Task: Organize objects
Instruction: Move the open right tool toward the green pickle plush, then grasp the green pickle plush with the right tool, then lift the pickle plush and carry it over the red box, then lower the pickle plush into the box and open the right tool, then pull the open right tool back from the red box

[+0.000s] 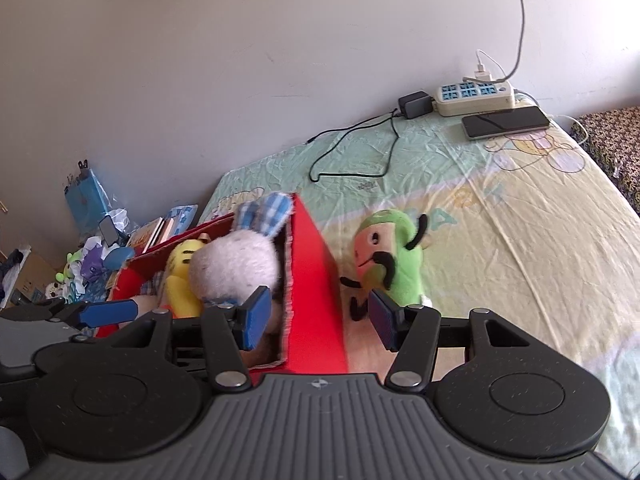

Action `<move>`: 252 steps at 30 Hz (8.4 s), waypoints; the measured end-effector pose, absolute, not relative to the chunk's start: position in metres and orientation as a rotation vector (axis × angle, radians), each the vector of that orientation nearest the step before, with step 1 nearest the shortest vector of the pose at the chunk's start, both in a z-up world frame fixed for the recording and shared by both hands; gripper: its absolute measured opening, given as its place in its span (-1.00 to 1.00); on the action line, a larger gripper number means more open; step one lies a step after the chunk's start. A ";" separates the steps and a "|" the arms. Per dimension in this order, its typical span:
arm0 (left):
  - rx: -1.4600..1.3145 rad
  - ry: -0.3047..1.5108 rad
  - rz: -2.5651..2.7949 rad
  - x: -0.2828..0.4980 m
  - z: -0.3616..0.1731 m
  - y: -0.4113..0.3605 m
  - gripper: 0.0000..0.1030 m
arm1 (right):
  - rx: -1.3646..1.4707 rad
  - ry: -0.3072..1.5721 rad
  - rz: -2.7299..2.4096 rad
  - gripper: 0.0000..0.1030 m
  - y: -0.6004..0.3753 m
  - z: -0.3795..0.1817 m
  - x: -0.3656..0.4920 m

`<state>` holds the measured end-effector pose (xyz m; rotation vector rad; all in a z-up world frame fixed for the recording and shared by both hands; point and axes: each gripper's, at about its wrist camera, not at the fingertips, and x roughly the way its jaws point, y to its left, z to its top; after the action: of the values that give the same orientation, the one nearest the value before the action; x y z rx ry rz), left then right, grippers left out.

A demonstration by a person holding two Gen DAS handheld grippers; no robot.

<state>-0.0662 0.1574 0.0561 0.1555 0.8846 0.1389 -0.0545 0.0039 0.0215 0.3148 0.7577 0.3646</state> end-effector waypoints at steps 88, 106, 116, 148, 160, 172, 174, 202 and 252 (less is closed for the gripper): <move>0.060 1.005 -0.393 -0.054 -0.041 0.007 0.79 | 0.730 1.347 0.705 -0.11 -0.137 -0.108 0.021; 0.026 1.017 -0.315 -0.030 -0.063 0.011 0.70 | 0.781 1.260 0.618 -0.01 -0.149 -0.113 0.011; -0.016 1.018 -0.322 -0.029 -0.064 0.007 0.54 | 0.781 1.221 0.617 -0.08 -0.152 -0.111 0.008; -0.007 0.466 -0.130 -0.137 0.116 0.178 0.51 | 0.578 0.732 0.969 -0.11 0.050 0.068 -0.032; -0.075 0.519 0.034 -0.140 0.100 0.275 0.53 | 0.538 0.824 1.060 -0.10 0.154 0.044 -0.013; -0.155 0.687 0.079 -0.118 0.036 0.313 0.52 | 0.470 0.973 0.986 -0.10 0.186 0.005 0.003; -0.148 0.712 0.077 -0.115 0.027 0.311 0.52 | 0.463 0.981 0.972 -0.10 0.185 0.004 0.004; 0.028 0.862 0.216 -0.102 0.045 0.275 0.85 | 0.335 0.790 0.594 0.17 0.128 0.044 -0.050; 0.032 1.003 0.405 -0.115 0.035 0.153 0.93 | 0.072 0.838 0.254 0.62 0.041 0.035 -0.084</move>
<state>-0.1152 0.1525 0.0352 0.0322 1.0027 0.4048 -0.0836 0.0407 0.0352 0.0715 0.8377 0.2538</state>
